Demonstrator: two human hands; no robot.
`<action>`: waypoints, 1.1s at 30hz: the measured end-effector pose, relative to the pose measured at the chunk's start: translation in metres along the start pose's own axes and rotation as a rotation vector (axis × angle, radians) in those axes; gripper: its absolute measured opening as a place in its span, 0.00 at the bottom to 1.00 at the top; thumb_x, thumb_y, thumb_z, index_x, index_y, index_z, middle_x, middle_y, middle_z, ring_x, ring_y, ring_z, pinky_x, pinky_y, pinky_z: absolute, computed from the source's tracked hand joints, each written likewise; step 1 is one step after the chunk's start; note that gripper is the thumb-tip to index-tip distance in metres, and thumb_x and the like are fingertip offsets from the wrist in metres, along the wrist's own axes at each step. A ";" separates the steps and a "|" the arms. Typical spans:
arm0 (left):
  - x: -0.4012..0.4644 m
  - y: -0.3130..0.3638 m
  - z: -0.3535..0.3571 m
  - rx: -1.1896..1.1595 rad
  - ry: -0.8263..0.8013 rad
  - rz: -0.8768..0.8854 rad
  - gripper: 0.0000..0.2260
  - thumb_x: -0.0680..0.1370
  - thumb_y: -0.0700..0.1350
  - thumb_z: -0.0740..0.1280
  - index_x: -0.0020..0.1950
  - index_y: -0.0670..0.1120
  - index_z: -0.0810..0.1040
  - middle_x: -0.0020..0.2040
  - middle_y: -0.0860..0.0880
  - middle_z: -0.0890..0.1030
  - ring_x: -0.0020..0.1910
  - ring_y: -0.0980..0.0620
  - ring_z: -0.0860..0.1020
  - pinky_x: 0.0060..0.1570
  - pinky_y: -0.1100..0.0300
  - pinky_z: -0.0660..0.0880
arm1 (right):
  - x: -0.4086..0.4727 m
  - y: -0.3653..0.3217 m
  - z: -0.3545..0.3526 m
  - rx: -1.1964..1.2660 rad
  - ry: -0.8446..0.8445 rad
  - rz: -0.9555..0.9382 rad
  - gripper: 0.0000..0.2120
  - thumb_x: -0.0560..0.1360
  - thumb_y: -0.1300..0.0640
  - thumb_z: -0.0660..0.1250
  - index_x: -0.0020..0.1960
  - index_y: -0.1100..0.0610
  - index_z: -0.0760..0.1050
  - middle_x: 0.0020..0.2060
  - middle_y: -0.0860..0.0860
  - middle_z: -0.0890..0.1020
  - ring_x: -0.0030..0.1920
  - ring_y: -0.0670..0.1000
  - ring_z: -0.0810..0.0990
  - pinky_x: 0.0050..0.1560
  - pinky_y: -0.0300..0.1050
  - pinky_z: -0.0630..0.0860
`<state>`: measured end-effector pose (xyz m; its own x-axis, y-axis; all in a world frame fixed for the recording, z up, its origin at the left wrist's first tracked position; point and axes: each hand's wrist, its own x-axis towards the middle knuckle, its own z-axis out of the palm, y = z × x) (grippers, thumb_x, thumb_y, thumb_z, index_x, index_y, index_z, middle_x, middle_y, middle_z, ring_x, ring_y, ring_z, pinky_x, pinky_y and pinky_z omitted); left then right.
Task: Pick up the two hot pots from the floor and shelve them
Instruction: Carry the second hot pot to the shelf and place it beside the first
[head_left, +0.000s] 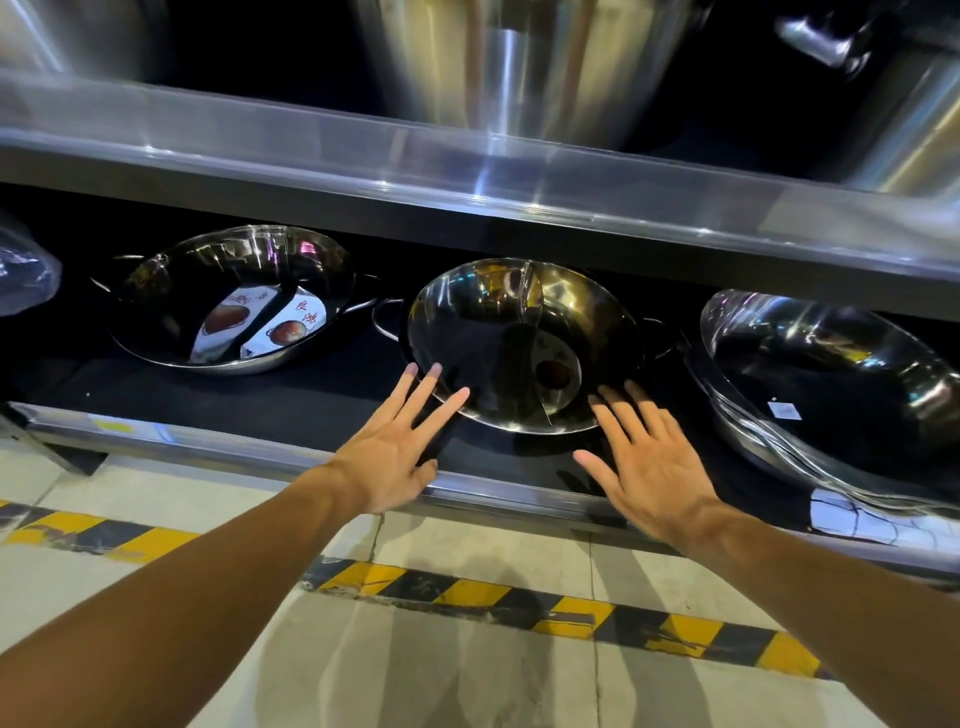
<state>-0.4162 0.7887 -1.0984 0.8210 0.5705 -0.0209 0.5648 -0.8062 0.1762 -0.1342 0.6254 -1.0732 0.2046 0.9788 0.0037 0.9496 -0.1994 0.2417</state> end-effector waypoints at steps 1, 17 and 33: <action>0.002 0.000 0.000 -0.028 -0.007 -0.015 0.38 0.81 0.53 0.59 0.78 0.61 0.33 0.78 0.52 0.27 0.76 0.49 0.26 0.78 0.50 0.53 | -0.001 -0.005 0.003 0.026 -0.017 0.004 0.40 0.80 0.32 0.40 0.80 0.59 0.57 0.76 0.55 0.66 0.77 0.57 0.61 0.75 0.55 0.62; -0.005 -0.057 -0.022 0.145 0.156 -0.298 0.32 0.82 0.59 0.53 0.82 0.52 0.44 0.82 0.46 0.46 0.80 0.39 0.44 0.78 0.44 0.46 | 0.018 -0.031 -0.003 0.157 -0.020 -0.255 0.35 0.81 0.32 0.43 0.81 0.45 0.35 0.82 0.51 0.49 0.81 0.58 0.47 0.79 0.60 0.47; -0.062 -0.131 -0.017 0.198 -0.048 -0.650 0.32 0.81 0.63 0.45 0.80 0.55 0.35 0.82 0.48 0.38 0.80 0.40 0.39 0.77 0.42 0.42 | 0.023 -0.068 -0.003 0.192 -0.121 -0.152 0.35 0.77 0.29 0.39 0.78 0.40 0.30 0.82 0.49 0.46 0.81 0.60 0.46 0.78 0.61 0.39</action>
<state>-0.5427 0.8613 -1.1037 0.3099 0.9448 -0.1061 0.9454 -0.3180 -0.0708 -0.1948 0.6613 -1.0869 0.0722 0.9879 -0.1376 0.9969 -0.0669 0.0426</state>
